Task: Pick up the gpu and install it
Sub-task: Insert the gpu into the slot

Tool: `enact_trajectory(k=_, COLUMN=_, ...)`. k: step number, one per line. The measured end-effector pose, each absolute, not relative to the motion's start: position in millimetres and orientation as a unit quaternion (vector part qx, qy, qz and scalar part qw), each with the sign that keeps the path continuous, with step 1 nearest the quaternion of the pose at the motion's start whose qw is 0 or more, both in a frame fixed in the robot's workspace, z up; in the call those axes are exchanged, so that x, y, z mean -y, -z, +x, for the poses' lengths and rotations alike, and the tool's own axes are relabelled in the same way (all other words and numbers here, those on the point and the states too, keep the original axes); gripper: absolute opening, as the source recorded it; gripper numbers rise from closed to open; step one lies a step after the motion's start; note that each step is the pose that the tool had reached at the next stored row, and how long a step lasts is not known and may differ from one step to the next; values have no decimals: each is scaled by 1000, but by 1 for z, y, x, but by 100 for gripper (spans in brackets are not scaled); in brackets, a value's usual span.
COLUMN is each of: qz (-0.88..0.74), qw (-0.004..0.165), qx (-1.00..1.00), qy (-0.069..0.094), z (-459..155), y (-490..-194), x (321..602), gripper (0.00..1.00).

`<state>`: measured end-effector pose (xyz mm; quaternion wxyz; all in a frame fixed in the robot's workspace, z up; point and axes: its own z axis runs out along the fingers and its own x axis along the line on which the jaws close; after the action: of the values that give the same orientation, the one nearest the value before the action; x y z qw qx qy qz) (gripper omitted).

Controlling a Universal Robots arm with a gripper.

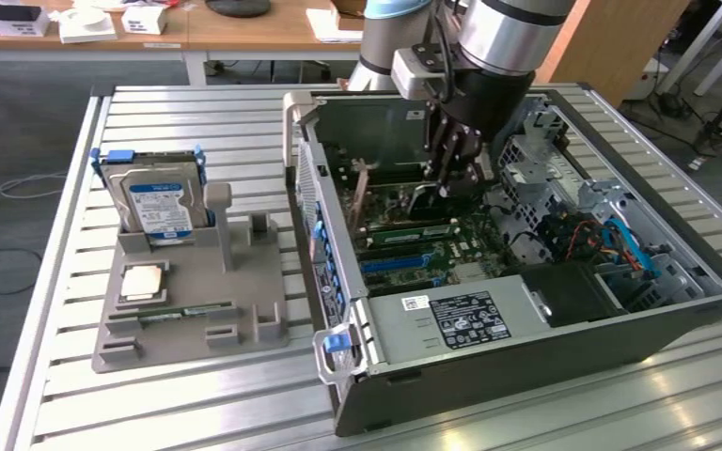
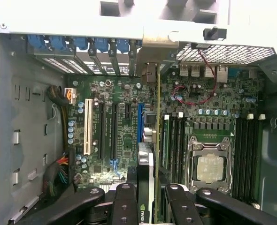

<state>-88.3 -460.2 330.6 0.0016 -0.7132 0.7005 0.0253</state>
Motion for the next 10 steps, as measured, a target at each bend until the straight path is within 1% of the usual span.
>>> enact_trajectory(k=10, qz=-713, qw=1, qx=-701, qy=-25, z=-89, y=-319, x=460, gripper=27)
